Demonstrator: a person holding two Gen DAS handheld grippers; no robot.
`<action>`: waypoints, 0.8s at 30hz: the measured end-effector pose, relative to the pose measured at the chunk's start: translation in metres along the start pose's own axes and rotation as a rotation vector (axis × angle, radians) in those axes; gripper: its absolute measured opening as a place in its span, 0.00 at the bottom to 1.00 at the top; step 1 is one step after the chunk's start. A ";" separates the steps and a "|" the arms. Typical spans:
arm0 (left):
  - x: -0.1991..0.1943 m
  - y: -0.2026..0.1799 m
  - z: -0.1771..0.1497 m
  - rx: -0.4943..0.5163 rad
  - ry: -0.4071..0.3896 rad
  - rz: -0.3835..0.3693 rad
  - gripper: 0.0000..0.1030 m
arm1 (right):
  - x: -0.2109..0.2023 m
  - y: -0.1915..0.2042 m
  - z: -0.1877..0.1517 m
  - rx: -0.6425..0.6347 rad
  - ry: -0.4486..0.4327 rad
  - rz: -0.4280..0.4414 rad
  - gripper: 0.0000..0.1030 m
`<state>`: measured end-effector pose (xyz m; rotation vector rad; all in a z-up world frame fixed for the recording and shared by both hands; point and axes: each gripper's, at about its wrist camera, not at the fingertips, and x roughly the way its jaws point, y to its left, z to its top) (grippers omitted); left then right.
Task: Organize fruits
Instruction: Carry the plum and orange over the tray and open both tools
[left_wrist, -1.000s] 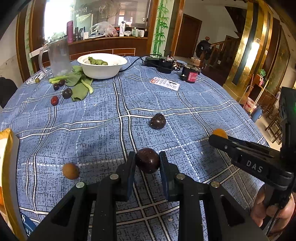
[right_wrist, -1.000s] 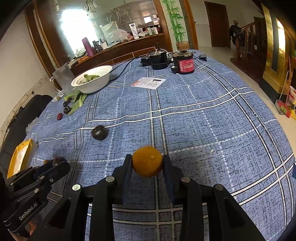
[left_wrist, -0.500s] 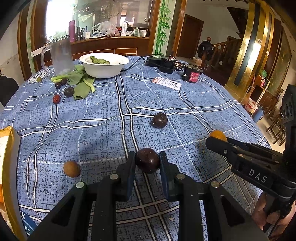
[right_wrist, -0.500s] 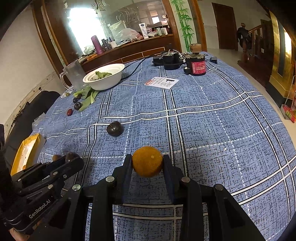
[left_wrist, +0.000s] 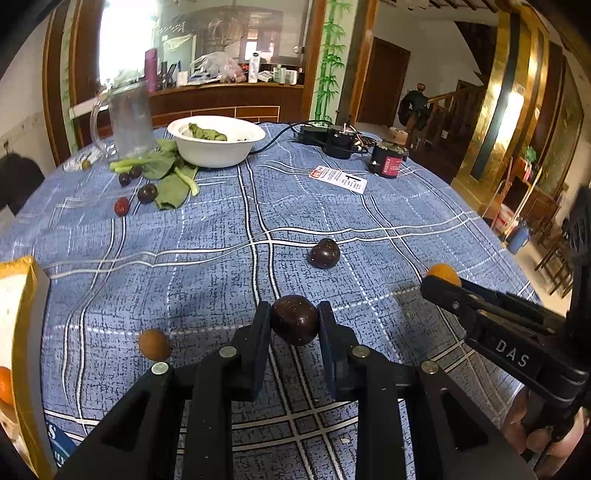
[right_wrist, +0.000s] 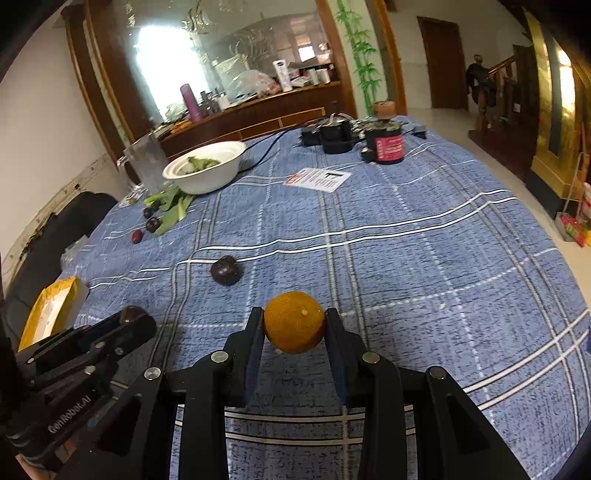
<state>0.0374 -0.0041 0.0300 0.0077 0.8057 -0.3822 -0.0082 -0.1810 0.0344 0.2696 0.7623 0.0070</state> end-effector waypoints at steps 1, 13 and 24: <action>0.000 0.004 0.000 -0.019 0.002 -0.004 0.23 | -0.003 -0.001 0.000 0.013 0.003 -0.002 0.33; -0.044 0.035 -0.015 -0.140 -0.073 0.018 0.23 | -0.075 0.035 -0.047 -0.010 0.005 0.046 0.33; -0.152 0.124 -0.064 -0.302 -0.149 0.063 0.23 | -0.101 0.111 -0.067 -0.180 -0.018 0.118 0.34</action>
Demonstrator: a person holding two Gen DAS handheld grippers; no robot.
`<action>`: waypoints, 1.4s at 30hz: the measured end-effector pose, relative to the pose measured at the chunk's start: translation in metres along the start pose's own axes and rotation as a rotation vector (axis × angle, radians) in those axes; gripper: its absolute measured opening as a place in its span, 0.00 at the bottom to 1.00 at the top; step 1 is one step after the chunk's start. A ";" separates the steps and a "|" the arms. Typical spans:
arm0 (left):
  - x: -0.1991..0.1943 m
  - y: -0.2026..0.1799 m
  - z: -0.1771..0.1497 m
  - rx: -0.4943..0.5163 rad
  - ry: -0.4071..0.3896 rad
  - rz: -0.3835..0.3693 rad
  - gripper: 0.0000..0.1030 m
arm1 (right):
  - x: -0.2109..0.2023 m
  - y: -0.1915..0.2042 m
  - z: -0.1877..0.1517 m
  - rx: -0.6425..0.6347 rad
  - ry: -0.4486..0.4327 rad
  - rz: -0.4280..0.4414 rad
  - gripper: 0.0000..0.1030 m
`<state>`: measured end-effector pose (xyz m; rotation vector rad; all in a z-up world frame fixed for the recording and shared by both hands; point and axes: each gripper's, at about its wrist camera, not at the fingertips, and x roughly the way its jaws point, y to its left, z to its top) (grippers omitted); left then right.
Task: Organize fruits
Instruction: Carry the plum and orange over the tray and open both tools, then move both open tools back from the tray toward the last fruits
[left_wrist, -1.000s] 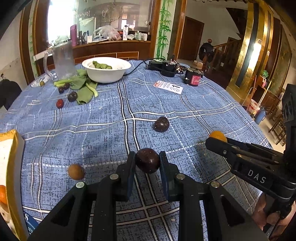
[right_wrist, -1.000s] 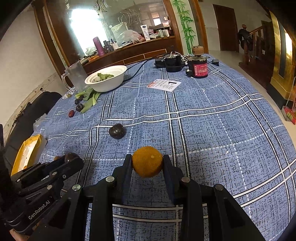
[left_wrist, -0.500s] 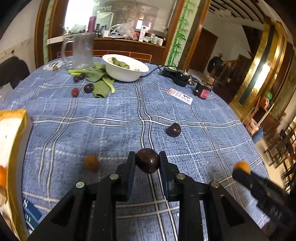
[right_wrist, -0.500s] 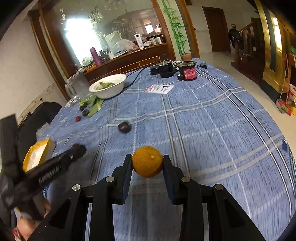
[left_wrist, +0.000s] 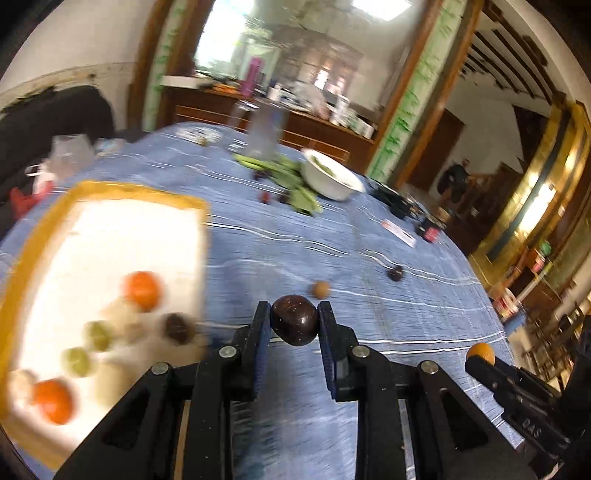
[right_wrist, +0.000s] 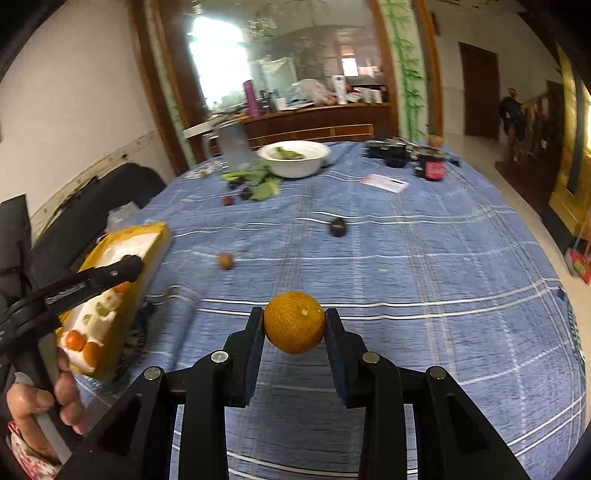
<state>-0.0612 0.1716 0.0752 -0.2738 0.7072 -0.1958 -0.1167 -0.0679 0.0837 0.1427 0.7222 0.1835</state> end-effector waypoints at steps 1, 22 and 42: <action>-0.009 0.009 0.000 0.001 -0.012 0.025 0.23 | 0.002 0.004 0.000 -0.008 0.003 0.008 0.34; -0.035 0.156 0.029 -0.070 0.038 0.366 0.24 | 0.077 0.176 0.022 -0.219 0.167 0.345 0.34; -0.042 0.138 0.024 -0.097 0.027 0.321 0.69 | 0.084 0.214 -0.009 -0.335 0.157 0.334 0.58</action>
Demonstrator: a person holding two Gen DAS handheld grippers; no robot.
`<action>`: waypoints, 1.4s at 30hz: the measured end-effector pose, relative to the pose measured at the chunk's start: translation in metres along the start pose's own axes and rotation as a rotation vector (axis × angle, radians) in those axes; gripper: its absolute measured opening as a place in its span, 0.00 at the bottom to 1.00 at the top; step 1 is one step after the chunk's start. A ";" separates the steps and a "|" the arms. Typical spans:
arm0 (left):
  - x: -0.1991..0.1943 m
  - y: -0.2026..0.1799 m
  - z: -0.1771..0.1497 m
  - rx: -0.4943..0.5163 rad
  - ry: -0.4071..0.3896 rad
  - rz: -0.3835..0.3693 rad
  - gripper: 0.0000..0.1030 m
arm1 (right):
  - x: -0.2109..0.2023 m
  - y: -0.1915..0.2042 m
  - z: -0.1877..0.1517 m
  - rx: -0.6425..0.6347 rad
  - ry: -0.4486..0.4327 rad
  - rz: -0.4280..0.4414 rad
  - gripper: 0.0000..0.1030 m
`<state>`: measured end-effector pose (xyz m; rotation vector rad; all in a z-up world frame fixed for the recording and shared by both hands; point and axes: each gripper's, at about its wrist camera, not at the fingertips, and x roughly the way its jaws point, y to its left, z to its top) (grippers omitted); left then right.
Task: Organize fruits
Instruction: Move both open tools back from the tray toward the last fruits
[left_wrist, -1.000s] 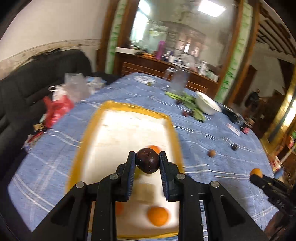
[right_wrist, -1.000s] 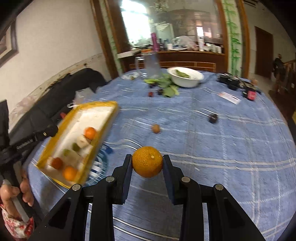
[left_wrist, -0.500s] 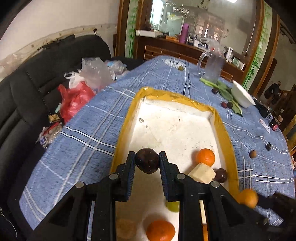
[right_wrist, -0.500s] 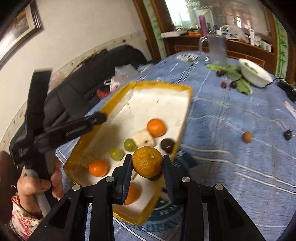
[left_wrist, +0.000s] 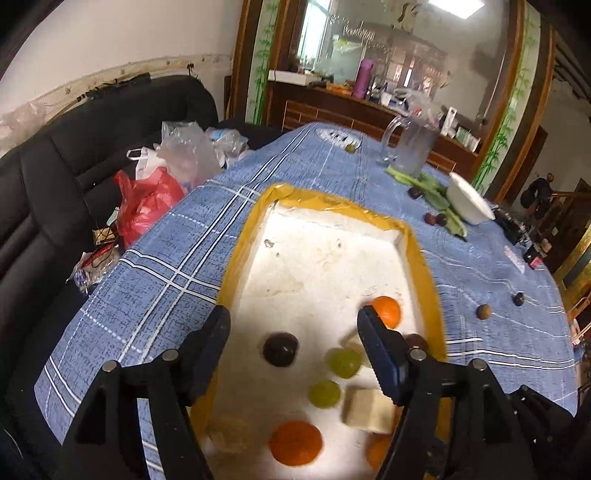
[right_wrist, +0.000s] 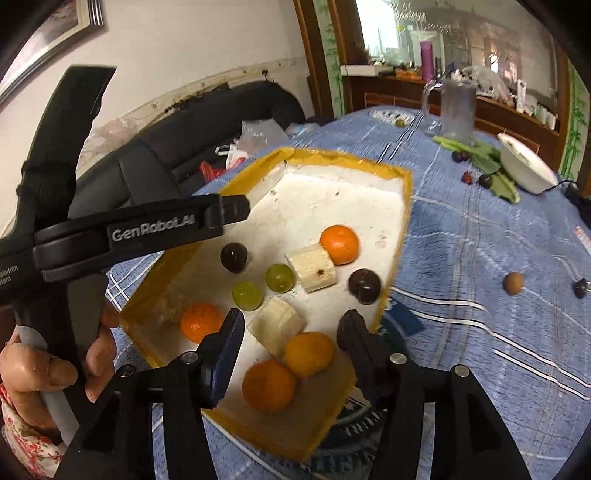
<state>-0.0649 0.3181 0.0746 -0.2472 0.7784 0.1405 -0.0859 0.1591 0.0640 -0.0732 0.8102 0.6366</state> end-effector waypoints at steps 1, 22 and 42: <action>-0.002 -0.003 0.000 0.002 -0.003 0.000 0.69 | -0.009 -0.002 -0.003 -0.002 -0.021 -0.010 0.59; -0.052 -0.181 -0.054 0.280 0.041 -0.198 0.75 | -0.129 -0.142 -0.083 0.276 -0.100 -0.204 0.62; -0.015 -0.195 -0.098 0.229 0.167 -0.234 0.75 | -0.152 -0.235 -0.118 0.482 -0.067 -0.292 0.62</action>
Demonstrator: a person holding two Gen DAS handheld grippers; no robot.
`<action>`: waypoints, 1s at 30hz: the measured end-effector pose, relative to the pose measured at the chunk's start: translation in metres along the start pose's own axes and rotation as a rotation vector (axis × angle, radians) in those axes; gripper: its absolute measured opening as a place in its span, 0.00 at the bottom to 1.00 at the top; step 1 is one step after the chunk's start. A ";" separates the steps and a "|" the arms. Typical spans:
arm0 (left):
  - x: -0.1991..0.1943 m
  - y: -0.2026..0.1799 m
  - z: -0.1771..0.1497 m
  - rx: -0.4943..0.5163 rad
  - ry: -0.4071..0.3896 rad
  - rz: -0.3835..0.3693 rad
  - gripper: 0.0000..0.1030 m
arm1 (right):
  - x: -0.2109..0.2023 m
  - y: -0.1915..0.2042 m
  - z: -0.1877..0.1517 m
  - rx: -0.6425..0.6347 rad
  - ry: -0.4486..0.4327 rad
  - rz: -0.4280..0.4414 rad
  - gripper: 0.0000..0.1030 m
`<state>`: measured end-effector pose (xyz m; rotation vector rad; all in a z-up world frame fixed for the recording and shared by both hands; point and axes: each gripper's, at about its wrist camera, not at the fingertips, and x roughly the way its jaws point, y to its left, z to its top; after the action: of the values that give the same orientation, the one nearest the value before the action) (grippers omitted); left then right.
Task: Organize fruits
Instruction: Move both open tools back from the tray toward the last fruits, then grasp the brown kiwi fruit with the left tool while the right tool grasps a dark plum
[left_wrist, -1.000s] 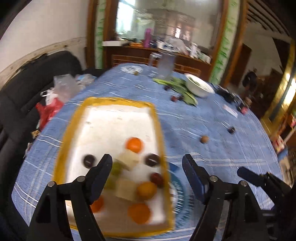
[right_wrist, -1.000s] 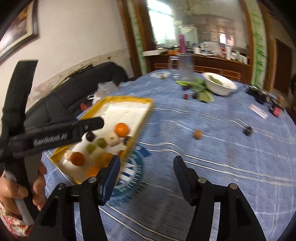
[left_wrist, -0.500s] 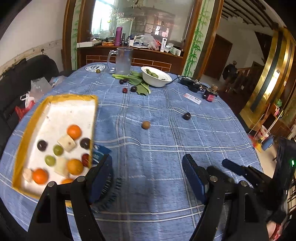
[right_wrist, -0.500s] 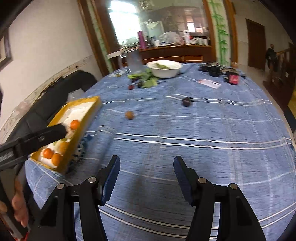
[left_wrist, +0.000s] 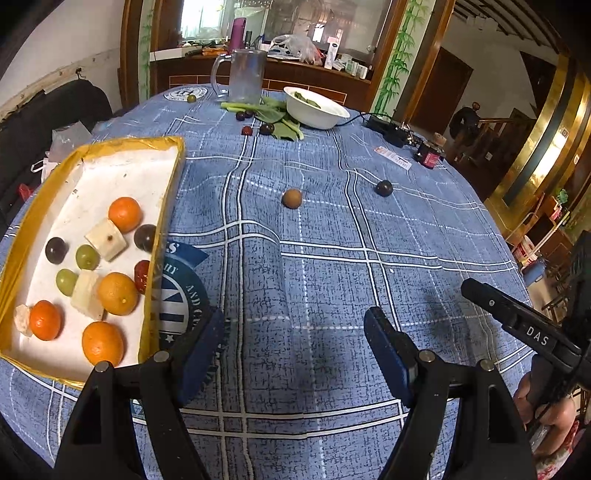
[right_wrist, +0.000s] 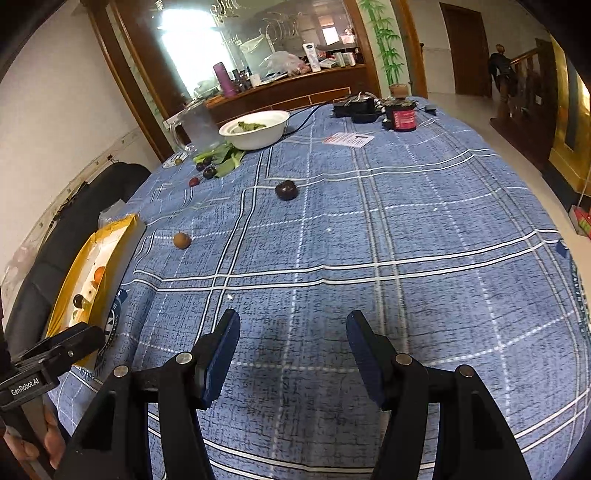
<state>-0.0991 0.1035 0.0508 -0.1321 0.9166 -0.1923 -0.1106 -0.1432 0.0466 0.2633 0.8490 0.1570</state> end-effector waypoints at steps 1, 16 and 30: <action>0.002 0.001 0.000 -0.001 0.004 -0.003 0.75 | 0.000 0.002 -0.002 -0.004 0.000 -0.003 0.62; 0.000 -0.016 0.027 0.064 -0.036 0.021 0.75 | -0.008 0.013 0.016 -0.081 -0.032 -0.034 0.62; 0.037 -0.005 0.051 0.029 -0.039 0.052 0.75 | 0.037 -0.001 0.060 0.017 -0.017 -0.014 0.62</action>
<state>-0.0371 0.0921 0.0539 -0.0851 0.8766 -0.1543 -0.0410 -0.1450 0.0569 0.2744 0.8352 0.1348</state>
